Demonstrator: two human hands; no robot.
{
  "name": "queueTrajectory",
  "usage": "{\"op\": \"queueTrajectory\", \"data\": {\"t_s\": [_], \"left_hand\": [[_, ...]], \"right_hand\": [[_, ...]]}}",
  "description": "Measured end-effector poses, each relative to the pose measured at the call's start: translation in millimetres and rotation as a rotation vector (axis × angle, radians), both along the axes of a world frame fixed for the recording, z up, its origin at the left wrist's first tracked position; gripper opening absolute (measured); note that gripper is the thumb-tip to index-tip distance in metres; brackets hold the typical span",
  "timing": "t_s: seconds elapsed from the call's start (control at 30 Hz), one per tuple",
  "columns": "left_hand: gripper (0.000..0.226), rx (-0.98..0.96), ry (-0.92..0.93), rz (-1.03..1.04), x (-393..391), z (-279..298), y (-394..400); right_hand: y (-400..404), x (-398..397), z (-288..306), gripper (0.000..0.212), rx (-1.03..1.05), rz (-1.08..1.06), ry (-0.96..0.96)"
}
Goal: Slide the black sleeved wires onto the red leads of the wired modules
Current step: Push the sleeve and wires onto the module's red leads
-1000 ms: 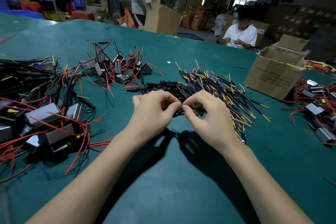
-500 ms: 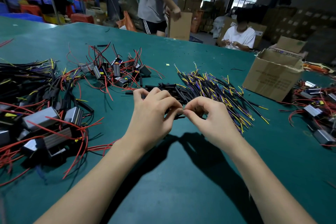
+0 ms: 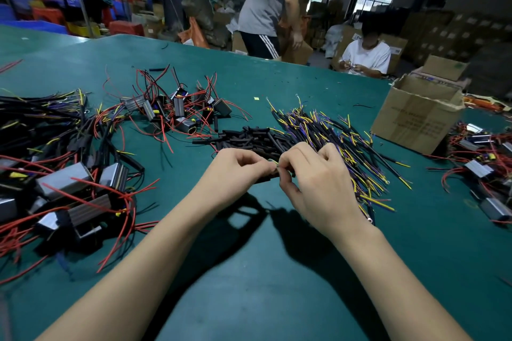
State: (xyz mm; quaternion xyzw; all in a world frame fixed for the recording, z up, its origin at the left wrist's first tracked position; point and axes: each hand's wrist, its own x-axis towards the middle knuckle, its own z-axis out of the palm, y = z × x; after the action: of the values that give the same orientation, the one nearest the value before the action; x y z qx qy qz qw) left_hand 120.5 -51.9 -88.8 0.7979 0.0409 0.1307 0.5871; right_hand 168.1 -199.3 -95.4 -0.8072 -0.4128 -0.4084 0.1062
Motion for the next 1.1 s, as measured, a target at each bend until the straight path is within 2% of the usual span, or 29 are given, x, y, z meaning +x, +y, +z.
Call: {"op": "queueTrajectory", "data": {"t_s": [0.13,0.2,0.27,0.37,0.5,0.57,0.63,0.73,0.83,0.9,0.93,1.1], "left_hand": [[0.002,0.665,-0.341,0.134,-2,-9,-3],[0.006,0.895,-0.458,0.135,-2,-10,0],[0.007,1.022,-0.517,0.145,-2,-9,3],[0.006,1.085,-0.583,0.203,0,-8,2],[0.011,1.090,-0.619,0.220,2,-9,2],[0.010,1.065,-0.583,0.194,1,-10,3],[0.011,0.980,-0.503,0.180,-1,-9,1],[0.010,0.740,-0.303,0.161,-2,-9,-4],[0.010,0.327,-0.052,0.058,1,-3,1],[0.010,0.026,0.060,-0.041,1,3,5],[0.012,-0.017,0.073,-0.053,0,4,6],[0.011,0.318,-0.092,0.083,0,-2,0]], "right_hand": [[-5,3,-5,0.006,0.111,0.059,0.381],[-7,6,-5,0.009,0.172,0.119,0.542],[-7,8,-4,0.014,0.239,0.164,0.658],[-6,7,-1,0.021,0.316,0.189,0.778],[-7,7,2,0.022,0.311,0.180,0.776],[-9,6,2,0.016,0.243,0.165,0.690],[-9,6,0,0.010,0.134,0.136,0.505],[-7,4,-1,0.009,-0.041,0.047,0.135],[-4,3,-1,0.016,-0.113,0.003,-0.077],[-1,3,-2,0.016,-0.061,0.012,-0.073],[-1,3,-2,0.014,-0.022,0.029,-0.029],[-8,5,-7,0.005,0.065,0.113,0.349]]}}
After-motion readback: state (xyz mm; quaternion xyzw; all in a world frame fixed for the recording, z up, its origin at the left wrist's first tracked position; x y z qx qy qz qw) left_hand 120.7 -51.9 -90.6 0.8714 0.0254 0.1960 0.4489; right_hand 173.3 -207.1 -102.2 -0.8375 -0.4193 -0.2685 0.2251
